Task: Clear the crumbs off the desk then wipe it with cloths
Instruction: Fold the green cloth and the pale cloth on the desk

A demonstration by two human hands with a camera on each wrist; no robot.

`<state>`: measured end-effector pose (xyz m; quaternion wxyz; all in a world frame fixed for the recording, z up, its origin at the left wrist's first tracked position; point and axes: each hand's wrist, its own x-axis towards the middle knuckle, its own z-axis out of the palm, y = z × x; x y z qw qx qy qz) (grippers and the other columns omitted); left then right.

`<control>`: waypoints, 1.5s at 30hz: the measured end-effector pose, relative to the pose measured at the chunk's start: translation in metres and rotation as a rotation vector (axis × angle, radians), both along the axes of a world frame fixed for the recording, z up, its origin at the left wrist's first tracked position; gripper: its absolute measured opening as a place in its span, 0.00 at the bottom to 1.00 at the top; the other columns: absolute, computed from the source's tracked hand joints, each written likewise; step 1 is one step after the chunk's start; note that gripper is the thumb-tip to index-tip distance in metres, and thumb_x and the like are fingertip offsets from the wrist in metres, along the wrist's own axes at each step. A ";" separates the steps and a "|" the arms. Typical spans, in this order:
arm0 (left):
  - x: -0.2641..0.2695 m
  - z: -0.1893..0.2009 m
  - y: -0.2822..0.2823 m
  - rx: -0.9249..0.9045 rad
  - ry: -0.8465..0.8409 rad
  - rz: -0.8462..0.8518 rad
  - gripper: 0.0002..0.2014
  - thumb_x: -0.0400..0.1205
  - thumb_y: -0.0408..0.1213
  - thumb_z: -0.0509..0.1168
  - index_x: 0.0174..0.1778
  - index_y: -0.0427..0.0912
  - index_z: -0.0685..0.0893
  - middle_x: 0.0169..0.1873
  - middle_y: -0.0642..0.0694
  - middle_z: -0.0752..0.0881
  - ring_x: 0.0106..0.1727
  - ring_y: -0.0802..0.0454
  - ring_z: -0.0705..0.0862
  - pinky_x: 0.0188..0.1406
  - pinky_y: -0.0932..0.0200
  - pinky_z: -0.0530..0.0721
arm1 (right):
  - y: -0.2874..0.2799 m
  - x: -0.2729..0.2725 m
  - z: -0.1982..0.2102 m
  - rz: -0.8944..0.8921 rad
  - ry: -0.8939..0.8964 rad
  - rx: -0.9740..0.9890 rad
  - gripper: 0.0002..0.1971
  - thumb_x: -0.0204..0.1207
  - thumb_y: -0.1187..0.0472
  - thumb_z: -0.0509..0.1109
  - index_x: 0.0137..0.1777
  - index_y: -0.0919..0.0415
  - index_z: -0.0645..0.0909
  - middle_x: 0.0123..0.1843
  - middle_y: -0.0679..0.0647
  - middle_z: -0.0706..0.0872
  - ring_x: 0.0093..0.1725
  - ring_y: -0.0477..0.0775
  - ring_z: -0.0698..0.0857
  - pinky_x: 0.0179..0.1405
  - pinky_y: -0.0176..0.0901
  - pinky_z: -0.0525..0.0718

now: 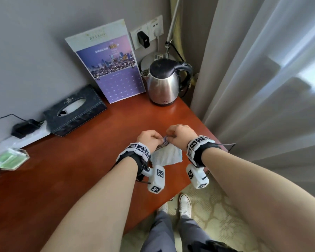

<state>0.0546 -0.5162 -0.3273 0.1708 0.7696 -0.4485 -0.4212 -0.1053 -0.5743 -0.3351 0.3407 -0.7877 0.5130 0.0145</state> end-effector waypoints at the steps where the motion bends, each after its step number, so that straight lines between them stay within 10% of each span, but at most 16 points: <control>1: 0.000 0.008 -0.003 -0.022 0.000 -0.003 0.03 0.75 0.43 0.77 0.37 0.51 0.90 0.35 0.55 0.89 0.39 0.55 0.85 0.34 0.65 0.75 | -0.002 0.000 0.007 0.018 -0.021 -0.020 0.14 0.77 0.52 0.68 0.62 0.49 0.84 0.56 0.51 0.86 0.56 0.54 0.83 0.53 0.45 0.82; 9: 0.000 0.064 -0.011 -0.184 0.001 0.024 0.03 0.75 0.36 0.77 0.38 0.46 0.90 0.27 0.47 0.89 0.25 0.52 0.84 0.35 0.54 0.90 | -0.007 0.004 0.062 0.081 -0.046 -0.114 0.09 0.72 0.52 0.71 0.50 0.52 0.87 0.47 0.53 0.82 0.51 0.56 0.80 0.48 0.41 0.76; 14: 0.007 0.091 -0.008 -0.284 -0.125 0.026 0.04 0.76 0.39 0.76 0.38 0.50 0.88 0.31 0.50 0.90 0.35 0.53 0.87 0.42 0.57 0.86 | -0.004 0.019 0.093 0.091 -0.149 -0.054 0.13 0.71 0.53 0.75 0.32 0.54 0.76 0.35 0.53 0.82 0.37 0.54 0.78 0.33 0.41 0.73; 23: 0.032 0.120 0.012 -0.307 0.057 0.155 0.19 0.74 0.61 0.73 0.48 0.50 0.86 0.44 0.48 0.90 0.48 0.46 0.89 0.49 0.44 0.91 | -0.010 0.056 0.131 0.015 -0.315 -0.098 0.11 0.74 0.58 0.70 0.36 0.65 0.80 0.32 0.57 0.81 0.34 0.55 0.77 0.36 0.45 0.77; 36: 0.038 0.131 0.039 -0.218 0.134 0.188 0.17 0.68 0.44 0.72 0.52 0.46 0.84 0.48 0.41 0.88 0.51 0.40 0.87 0.55 0.39 0.88 | 0.019 0.090 0.169 0.099 -0.221 -0.269 0.16 0.71 0.58 0.74 0.29 0.62 0.72 0.26 0.52 0.72 0.29 0.53 0.70 0.28 0.43 0.69; 45: 0.049 0.114 0.064 -0.208 -0.172 0.137 0.11 0.75 0.31 0.70 0.50 0.47 0.80 0.42 0.49 0.82 0.44 0.47 0.80 0.41 0.59 0.73 | 0.026 0.087 0.172 0.023 -0.308 -0.214 0.20 0.71 0.63 0.73 0.27 0.57 0.64 0.27 0.53 0.68 0.31 0.54 0.68 0.27 0.42 0.65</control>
